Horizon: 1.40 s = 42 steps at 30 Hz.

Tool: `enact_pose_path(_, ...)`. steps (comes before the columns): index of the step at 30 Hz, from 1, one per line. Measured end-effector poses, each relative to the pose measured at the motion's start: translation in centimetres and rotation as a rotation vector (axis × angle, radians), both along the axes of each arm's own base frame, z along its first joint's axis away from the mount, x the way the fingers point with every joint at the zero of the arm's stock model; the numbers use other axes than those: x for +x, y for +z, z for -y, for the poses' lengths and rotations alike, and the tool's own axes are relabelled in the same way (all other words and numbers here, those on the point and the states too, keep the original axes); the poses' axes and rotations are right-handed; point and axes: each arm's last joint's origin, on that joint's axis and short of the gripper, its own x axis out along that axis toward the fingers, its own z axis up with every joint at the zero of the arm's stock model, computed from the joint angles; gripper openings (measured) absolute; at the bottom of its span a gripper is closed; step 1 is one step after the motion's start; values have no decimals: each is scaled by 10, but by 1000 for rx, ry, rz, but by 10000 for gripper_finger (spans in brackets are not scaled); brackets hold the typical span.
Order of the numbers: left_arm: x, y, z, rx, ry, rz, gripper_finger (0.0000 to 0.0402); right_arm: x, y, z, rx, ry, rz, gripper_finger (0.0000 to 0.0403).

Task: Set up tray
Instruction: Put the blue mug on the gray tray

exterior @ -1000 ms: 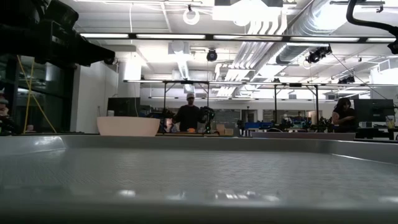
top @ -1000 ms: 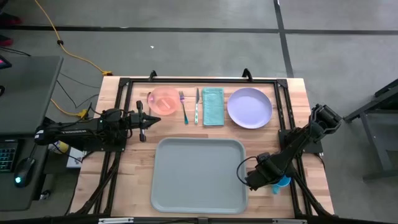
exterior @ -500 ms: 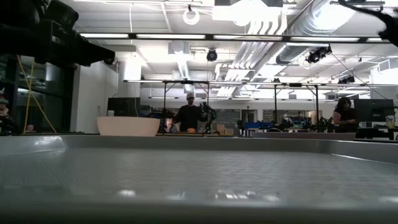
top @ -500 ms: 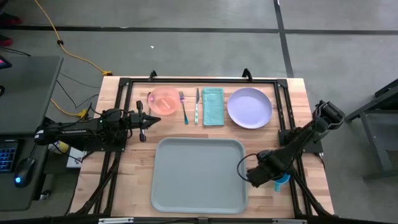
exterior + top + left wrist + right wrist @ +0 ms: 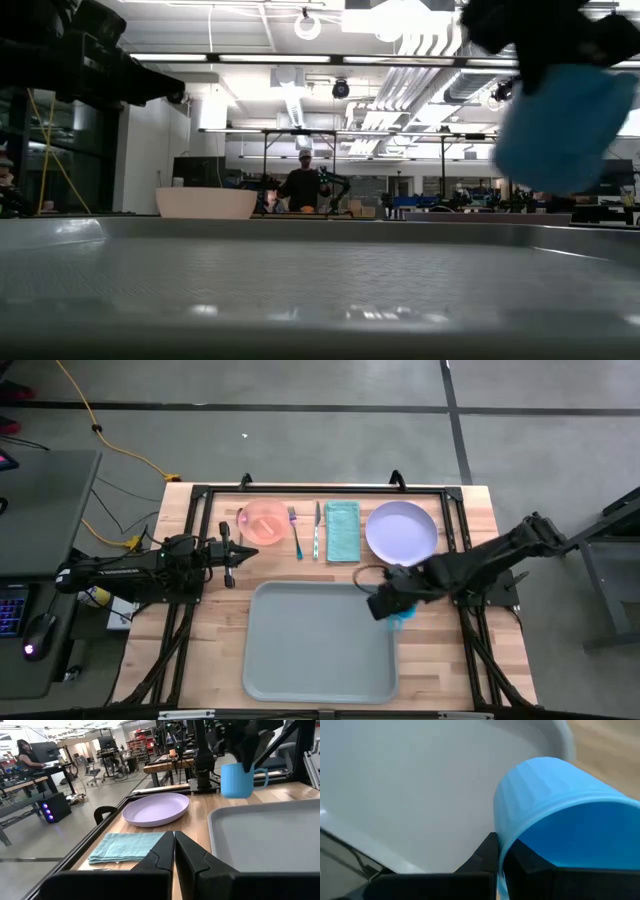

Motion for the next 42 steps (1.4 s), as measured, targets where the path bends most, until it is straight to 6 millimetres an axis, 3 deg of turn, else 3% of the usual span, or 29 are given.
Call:
enact_pose_path(5,0,0,0,0,0,2,46,22,-14,27,31,118,-15,0)
enact_pose_path(10,0,0,0,0,0,2,46,41,-17,38,42,239,-43,0)
enact_pose_path(14,0,0,0,0,2,2,46,63,-14,39,16,402,-53,0)
enact_pose_path(18,0,0,0,0,3,2,46,81,-14,37,-31,616,-169,0)
enact_pose_path(24,0,0,0,0,3,2,46,93,-18,32,-128,866,-342,0)
enact_pose_path(35,0,0,0,0,3,1,46,95,-19,25,-168,813,-340,0)
enact_pose_path(42,0,0,0,0,3,1,46,87,-36,8,-83,796,-372,0)
